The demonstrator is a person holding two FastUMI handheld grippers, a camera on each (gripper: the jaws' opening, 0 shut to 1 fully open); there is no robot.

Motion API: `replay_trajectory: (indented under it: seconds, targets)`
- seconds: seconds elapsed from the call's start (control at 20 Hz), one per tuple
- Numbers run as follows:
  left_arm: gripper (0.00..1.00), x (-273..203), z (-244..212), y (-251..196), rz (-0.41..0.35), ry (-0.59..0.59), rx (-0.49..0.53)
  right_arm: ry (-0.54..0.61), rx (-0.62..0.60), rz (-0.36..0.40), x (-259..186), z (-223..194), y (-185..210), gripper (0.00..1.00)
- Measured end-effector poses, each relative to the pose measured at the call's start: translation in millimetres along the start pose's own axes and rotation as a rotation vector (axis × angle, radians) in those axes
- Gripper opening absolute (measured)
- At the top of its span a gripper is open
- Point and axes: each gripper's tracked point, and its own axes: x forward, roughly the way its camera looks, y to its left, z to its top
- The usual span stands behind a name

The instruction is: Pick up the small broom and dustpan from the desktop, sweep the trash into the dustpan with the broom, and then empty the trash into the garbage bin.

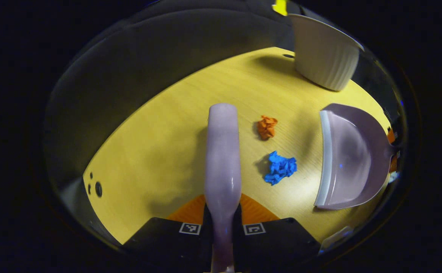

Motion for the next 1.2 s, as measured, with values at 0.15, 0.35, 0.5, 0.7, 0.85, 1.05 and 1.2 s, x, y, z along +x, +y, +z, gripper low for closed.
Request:
replay_trajectory:
  seconds: [0.15,0.35,0.5,0.7,0.85,1.05,1.2]
  targets:
    - [0.27,1.7,16.5,-13.7,-0.061,0.006,0.113,-0.001,-0.005,0.006,-0.1,-0.2,-0.5,0.35]
    - [0.28,-2.8,19.5,-59.9,-0.196,0.021,0.176,-0.016,-0.009,0.006,0.3,2.0,-1.8,0.35]
    - [0.27,-9.3,13.1,-99.9,-0.294,0.047,0.157,-0.024,-0.009,0.005,2.6,1.0,-0.1,0.36]
    - [0.27,-20.0,1.8,-156.8,-0.4,0.07,0.132,-0.038,-0.025,0.002,4.8,-0.1,-1.1,0.4]
    - [0.27,-34.2,-4.9,-191.0,-0.476,0.07,0.044,-0.046,-0.025,0.011,3.3,1.1,-0.4,0.35]
    - [0.27,-48.8,-11.2,-199.1,-0.432,0.031,-0.093,-0.07,-0.055,-0.012,4.6,3.0,-2.3,0.31]
    - [0.27,-62.0,-5.7,-194.5,-0.381,-0.066,-0.197,-0.092,-0.06,-0.02,4.2,7.1,-3.0,0.4]
